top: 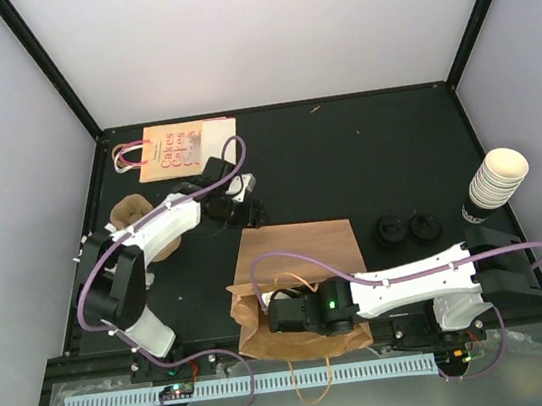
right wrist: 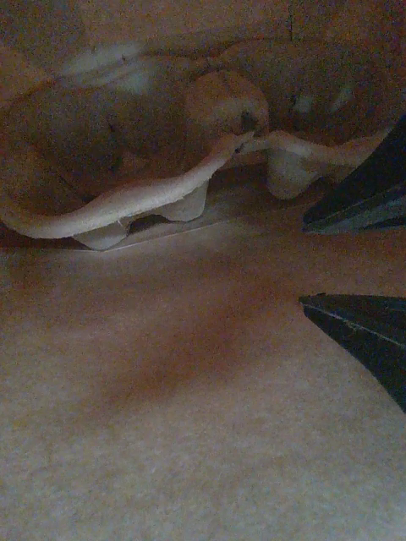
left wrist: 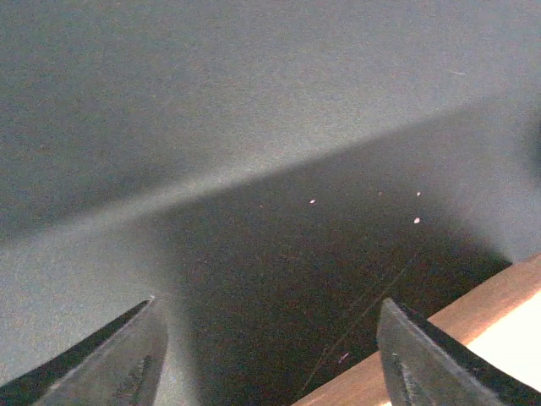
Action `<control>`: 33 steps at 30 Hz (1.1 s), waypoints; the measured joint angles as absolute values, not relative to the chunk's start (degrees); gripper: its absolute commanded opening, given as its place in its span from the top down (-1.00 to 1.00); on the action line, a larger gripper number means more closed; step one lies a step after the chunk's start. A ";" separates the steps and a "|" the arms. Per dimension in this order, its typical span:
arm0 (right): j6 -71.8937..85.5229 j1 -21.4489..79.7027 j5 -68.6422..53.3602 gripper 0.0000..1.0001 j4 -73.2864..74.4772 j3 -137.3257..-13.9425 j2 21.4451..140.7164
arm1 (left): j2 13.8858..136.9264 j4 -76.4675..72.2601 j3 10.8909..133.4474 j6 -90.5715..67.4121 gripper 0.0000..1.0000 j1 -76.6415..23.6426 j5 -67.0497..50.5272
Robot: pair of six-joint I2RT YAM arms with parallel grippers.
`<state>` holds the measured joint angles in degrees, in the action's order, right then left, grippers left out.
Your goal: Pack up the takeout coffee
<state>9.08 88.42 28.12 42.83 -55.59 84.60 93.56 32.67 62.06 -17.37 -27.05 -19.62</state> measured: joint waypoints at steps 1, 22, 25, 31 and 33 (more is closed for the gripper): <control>9.06 88.44 28.21 0.52 42.87 -55.59 84.60 | 93.78 32.64 62.26 -17.21 -0.59 -27.05 -19.92; 7.68 88.64 28.40 0.51 42.89 -55.57 84.49 | 95.92 32.51 63.40 -15.81 -0.84 -27.07 -26.70; 7.55 88.64 28.40 0.51 42.89 -55.57 84.49 | 96.03 32.51 63.40 -15.73 -0.84 -27.07 -27.03; 7.35 88.64 28.40 0.50 42.89 -55.55 84.47 | 96.05 32.49 63.40 -15.59 -0.76 -27.07 -27.51; 7.33 88.64 28.42 0.50 42.89 -55.53 84.47 | 96.18 32.47 63.40 -15.57 -0.65 -27.07 -27.94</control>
<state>7.33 88.64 28.42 42.89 -55.53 84.47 96.18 32.47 63.40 -15.57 -27.07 -27.94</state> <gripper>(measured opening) 0.249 0.889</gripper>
